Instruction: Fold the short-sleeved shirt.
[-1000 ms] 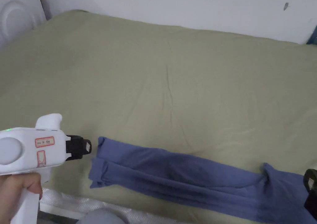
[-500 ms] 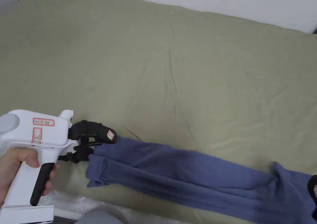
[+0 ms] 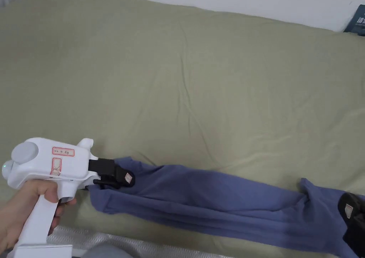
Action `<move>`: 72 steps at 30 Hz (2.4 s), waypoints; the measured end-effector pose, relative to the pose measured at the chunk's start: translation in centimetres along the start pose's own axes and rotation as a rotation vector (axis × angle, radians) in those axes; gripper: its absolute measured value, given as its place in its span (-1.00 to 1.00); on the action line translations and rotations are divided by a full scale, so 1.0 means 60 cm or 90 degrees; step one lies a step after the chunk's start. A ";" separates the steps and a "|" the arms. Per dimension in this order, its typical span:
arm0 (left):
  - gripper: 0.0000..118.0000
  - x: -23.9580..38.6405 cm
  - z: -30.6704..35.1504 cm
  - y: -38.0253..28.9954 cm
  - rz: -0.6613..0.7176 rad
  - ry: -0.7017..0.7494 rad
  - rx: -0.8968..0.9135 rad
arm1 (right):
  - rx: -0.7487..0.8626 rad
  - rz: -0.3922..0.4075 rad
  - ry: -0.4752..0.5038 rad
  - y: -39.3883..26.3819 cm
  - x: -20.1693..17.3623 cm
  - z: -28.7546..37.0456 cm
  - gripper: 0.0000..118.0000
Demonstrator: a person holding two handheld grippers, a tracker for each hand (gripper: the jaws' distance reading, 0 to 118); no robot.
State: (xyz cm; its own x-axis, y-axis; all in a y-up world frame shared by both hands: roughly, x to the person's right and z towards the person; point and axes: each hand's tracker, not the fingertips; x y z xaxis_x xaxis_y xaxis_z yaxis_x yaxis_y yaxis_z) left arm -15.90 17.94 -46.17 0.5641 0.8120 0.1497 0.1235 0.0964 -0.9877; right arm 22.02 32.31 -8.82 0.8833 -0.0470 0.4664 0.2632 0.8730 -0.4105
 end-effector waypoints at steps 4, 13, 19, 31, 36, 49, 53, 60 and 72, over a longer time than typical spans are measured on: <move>-0.89 0.002 0.035 0.005 0.028 -0.001 0.042 | 0.005 -0.005 0.007 0.003 0.008 0.006 -0.99; -0.89 0.019 0.178 0.010 0.024 0.094 0.155 | 0.017 -0.010 0.027 0.006 0.022 0.011 -0.99; -0.89 0.127 0.145 -0.012 -0.076 0.247 0.128 | 0.016 -0.021 0.042 -0.001 0.028 0.011 -0.99; -0.89 0.370 -0.100 -0.088 -0.286 0.375 0.070 | 0.019 -0.057 0.039 -0.021 0.071 0.036 -0.99; -0.87 0.383 -0.238 -0.122 -0.327 0.402 0.023 | 0.012 -0.076 0.033 -0.035 0.091 0.041 -0.99; 0.81 0.378 -0.163 -0.126 -0.371 0.286 0.033 | -0.006 -0.104 0.031 -0.045 0.104 0.037 -0.99; -0.75 0.335 -0.093 -0.100 -0.334 0.218 0.064 | -0.012 -0.097 0.044 -0.043 0.091 0.026 -0.99; -1.00 0.242 -0.177 -0.074 -0.151 0.086 -0.017 | -0.029 -0.099 0.052 -0.048 0.075 0.016 -0.99; -1.00 0.211 -0.312 -0.099 -0.100 0.015 -0.085 | -0.055 -0.109 0.029 -0.057 0.092 0.013 -0.99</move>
State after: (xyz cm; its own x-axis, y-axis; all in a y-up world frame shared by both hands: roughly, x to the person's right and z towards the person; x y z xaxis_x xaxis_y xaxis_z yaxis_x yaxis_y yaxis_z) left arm 5.78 16.89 -37.52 0.5487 0.7790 0.3035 0.3175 0.1417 -0.9376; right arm 25.71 29.45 -4.20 0.8386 -0.2154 0.5003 0.4422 0.8055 -0.3945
